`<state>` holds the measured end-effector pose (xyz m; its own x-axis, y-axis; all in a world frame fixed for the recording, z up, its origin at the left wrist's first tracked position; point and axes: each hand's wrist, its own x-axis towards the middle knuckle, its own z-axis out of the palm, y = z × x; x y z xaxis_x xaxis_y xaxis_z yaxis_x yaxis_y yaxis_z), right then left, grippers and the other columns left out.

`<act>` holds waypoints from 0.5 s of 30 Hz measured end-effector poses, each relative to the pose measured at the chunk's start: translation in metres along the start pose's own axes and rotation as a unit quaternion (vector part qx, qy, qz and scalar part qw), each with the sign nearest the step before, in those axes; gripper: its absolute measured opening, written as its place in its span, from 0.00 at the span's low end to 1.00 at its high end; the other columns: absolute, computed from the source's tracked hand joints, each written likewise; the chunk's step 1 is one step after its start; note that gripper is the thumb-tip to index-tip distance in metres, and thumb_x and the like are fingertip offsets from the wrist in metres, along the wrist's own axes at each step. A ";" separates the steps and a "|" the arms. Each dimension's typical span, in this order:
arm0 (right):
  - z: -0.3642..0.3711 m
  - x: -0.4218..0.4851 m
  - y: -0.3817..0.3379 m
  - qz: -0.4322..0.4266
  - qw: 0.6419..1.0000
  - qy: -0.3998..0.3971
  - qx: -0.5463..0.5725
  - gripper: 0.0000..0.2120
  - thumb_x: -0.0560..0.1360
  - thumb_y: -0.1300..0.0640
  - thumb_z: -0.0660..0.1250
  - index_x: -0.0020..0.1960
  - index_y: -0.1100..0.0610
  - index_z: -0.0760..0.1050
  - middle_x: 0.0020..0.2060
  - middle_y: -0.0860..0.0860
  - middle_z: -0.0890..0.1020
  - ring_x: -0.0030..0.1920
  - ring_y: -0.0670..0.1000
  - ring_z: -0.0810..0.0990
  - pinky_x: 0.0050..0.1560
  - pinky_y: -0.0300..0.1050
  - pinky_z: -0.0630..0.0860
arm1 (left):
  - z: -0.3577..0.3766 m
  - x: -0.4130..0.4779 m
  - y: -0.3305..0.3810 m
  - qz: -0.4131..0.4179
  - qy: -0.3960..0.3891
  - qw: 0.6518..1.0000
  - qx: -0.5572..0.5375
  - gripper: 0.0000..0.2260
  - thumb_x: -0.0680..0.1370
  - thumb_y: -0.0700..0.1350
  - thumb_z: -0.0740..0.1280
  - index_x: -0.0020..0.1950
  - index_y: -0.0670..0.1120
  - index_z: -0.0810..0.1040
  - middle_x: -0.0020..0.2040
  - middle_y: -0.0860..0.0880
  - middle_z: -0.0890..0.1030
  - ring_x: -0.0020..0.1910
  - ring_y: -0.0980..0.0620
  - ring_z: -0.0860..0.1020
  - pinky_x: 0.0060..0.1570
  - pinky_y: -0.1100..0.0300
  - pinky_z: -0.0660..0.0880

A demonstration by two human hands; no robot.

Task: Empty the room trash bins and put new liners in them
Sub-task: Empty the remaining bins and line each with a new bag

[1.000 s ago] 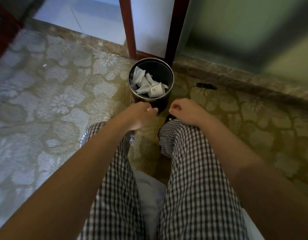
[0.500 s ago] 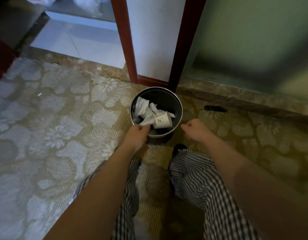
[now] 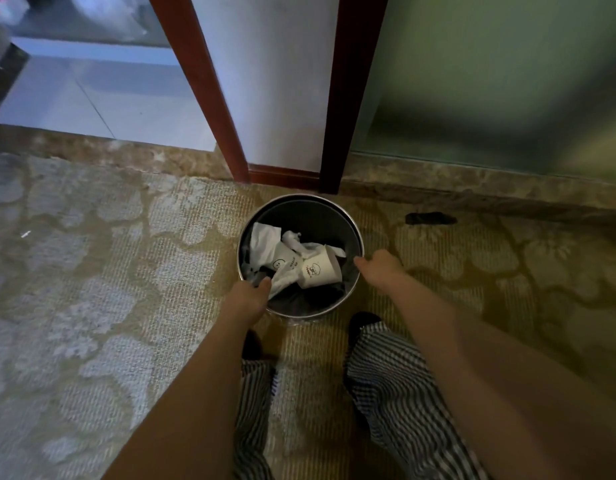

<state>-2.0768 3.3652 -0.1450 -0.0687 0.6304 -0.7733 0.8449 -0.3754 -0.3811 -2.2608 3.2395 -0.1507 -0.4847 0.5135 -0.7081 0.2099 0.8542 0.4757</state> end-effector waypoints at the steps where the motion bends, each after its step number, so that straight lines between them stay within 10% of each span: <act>1: 0.003 0.001 -0.001 0.002 1.000 -0.014 0.015 0.18 0.81 0.51 0.57 0.62 0.64 0.71 0.54 0.60 0.76 0.52 0.58 0.76 0.52 0.50 0.76 | 0.001 0.004 -0.002 -0.005 0.003 1.000 0.000 0.22 0.81 0.51 0.60 0.61 0.32 0.73 0.58 0.33 0.76 0.54 0.35 0.77 0.56 0.44 0.75; 15: 0.007 0.000 0.000 -0.068 0.997 0.045 -0.002 0.16 0.81 0.58 0.56 0.34 0.58 0.67 0.37 0.58 0.76 0.42 0.59 0.79 0.47 0.55 0.80 | -0.008 0.004 -0.011 0.024 0.064 0.996 0.054 0.19 0.81 0.48 0.60 0.46 0.33 0.80 0.43 0.36 0.82 0.44 0.39 0.81 0.49 0.49 0.77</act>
<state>-2.0806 3.3608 -0.1483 -0.1348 0.7335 -0.6662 0.8333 -0.2799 -0.4767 -2.2719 3.2315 -0.1546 -0.5746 0.5447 -0.6109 0.3226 0.8367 0.4426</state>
